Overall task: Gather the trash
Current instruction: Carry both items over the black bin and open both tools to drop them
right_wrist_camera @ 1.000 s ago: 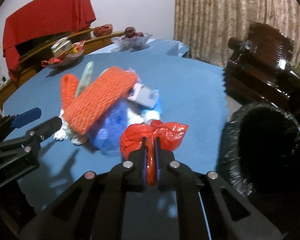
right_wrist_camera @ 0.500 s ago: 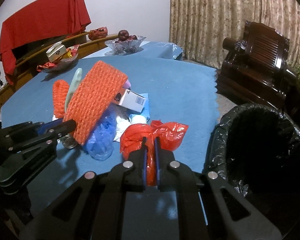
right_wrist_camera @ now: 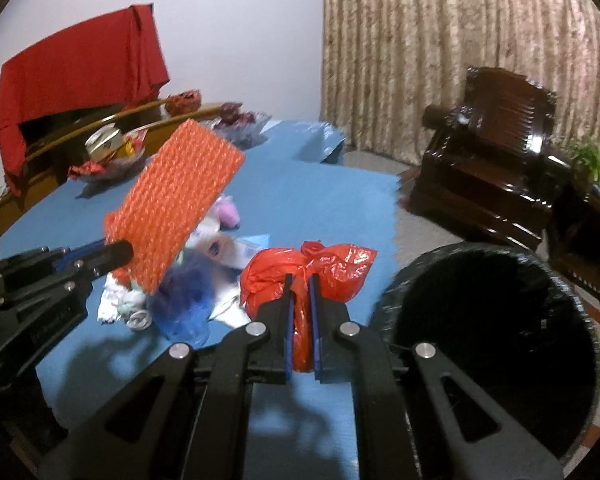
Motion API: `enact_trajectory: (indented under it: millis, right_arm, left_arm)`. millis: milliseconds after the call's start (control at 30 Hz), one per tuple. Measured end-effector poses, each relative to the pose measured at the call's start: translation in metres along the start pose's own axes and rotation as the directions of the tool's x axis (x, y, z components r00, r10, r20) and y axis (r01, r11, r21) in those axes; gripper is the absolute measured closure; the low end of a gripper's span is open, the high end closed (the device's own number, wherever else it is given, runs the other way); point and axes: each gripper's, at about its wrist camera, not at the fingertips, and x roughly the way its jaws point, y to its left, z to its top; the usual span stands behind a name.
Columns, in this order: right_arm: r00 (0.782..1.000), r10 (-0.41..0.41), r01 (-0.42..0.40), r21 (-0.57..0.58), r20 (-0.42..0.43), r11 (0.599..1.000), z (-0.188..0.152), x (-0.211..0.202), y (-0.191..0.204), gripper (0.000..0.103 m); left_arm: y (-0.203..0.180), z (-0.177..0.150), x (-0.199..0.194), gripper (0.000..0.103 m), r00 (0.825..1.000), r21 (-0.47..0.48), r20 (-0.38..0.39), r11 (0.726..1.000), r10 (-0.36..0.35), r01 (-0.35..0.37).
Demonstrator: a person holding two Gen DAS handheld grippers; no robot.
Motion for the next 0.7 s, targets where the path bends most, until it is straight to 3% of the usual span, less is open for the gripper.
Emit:
enact_trajectory:
  millis: [267, 500, 700]
  right_arm:
    - [0.99, -0.144, 0.143, 0.083, 0.004, 0.986, -0.006, -0.033, -0.066, 0.097]
    - [0.963, -0.265, 0.27, 0.146, -0.053, 0.952, -0.027, -0.043, -0.123, 0.097]
    - [0.944, -0.311, 0.327, 0.176, -0.113, 0.928, -0.041, -0.041, -0.15, 0.091]
  left_arm:
    - [-0.062, 0.01, 0.017, 0.093, 0.988, 0.052, -0.027, 0.987, -0.149, 0.15]
    - [-0.124, 0.017, 0.042, 0.093, 0.958, 0.094, -0.072, 0.955, -0.277, 0.283]
    - [-0.162, 0.014, 0.065, 0.091, 0.925, 0.11, -0.138, 0.923, -0.354, 0.369]
